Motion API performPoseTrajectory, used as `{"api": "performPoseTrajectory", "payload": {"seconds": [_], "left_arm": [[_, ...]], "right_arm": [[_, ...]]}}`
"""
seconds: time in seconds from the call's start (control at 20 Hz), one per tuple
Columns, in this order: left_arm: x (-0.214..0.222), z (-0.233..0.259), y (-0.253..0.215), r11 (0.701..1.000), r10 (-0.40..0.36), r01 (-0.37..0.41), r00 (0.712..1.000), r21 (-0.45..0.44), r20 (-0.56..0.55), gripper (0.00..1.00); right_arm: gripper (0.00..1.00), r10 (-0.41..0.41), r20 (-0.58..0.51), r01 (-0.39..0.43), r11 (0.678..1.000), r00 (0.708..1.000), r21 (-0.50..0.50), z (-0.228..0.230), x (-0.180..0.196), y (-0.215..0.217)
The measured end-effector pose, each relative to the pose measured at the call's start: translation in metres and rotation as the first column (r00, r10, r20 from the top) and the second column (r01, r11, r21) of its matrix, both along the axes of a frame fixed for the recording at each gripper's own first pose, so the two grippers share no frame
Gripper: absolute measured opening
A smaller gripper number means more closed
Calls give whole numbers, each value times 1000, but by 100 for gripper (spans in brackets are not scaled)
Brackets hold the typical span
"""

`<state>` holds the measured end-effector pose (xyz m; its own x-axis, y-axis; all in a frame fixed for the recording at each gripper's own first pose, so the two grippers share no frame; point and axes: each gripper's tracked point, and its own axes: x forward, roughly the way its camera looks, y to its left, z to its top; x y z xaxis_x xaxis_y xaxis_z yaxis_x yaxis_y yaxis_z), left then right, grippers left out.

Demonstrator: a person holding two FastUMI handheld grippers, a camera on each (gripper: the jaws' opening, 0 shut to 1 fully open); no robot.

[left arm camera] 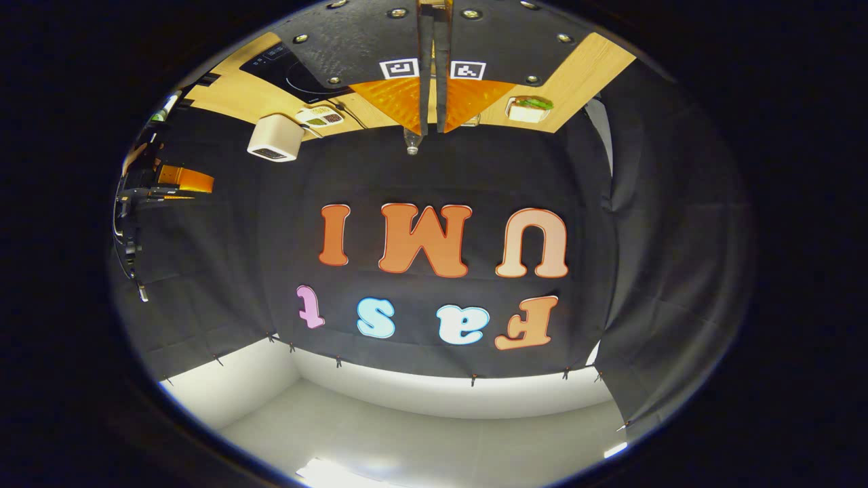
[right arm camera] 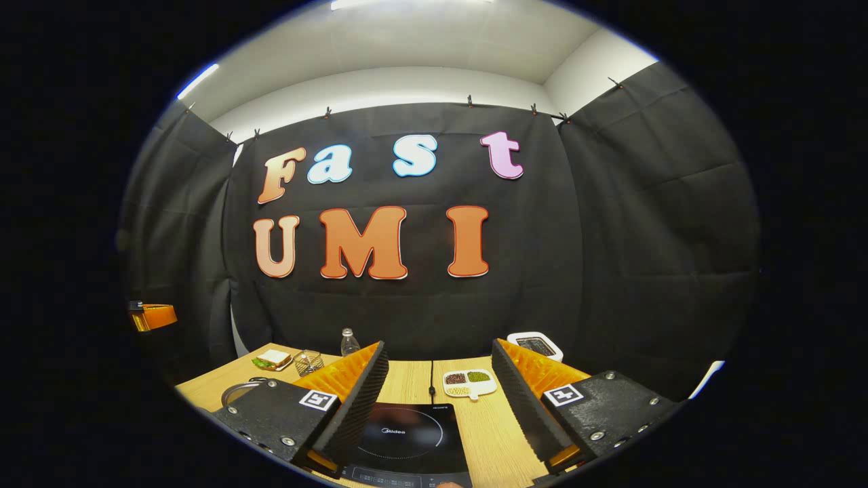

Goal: First push the handle of the pot to place it horizontally, then grasp the pot with both hands and set it on the induction cooktop.

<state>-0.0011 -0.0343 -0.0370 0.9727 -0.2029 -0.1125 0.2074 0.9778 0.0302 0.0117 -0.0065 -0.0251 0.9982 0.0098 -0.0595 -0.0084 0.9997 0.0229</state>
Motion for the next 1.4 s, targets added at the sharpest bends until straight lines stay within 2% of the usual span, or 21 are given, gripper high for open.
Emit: {"api": "performPoseTrajectory", "payload": {"seconds": [0.05, 0.35, 0.75, 1.0, 1.05, 1.1, 1.15, 1.2, 1.3, 1.35, 1.4], "left_arm": [[0, -8, 3, 1000, 5, -5, 1000, 17, -16, 1], [-11, -78, -7, 998, -40, 46, 986, 34, -163, 2], [-47, -139, -11, 989, -71, 106, 952, 104, -298, 2], [-80, -181, -19, 978, -121, 180, 902, 106, -414, 2], [-84, -190, -18, 978, -119, 181, 893, 103, -434, 2], [-89, -201, -16, 979, -114, 179, 882, 101, -457, 2], [-93, -211, -13, 980, -105, 174, 872, 101, -478, 2], [-99, -222, -10, 981, -96, 168, 859, 99, -502, 2], [-107, -242, -6, 983, -86, 161, 833, 90, -547, 2], [-110, -249, -3, 984, -81, 156, 821, 87, -566, 2], [-115, -256, -3, 984, -76, 154, 809, 86, -583, 2]], "right_arm": [[95, -3, 1, 3, 1000, 1000, -2, -1, 1, -1], [95, -8, -3, 8, 1000, 1000, -2, -3, 2, -4], [95, -16, -21, 16, 1000, 1000, 8, -9, 4, -8], [95, -9, -18, 9, 1000, 1000, -8, -11, 3, -5], [95, -5, -19, 5, 1000, 1000, -9, -11, 2, -4], [100, -3, -19, 2, 1000, 1000, -11, -12, 1, -3], [95, -3, -18, 3, 1000, 1000, -14, -12, 1, -3], [95, -4, -18, 3, 1000, 1000, -17, -12, 1, -3], [95, -4, -19, 4, 1000, 1000, -17, -13, 0, -5], [100, -4, -21, 4, 1000, 1000, -16, -14, 0, -3], [95, -4, -23, 4, 1000, 1000, -15, -15, 0, -3]]}}
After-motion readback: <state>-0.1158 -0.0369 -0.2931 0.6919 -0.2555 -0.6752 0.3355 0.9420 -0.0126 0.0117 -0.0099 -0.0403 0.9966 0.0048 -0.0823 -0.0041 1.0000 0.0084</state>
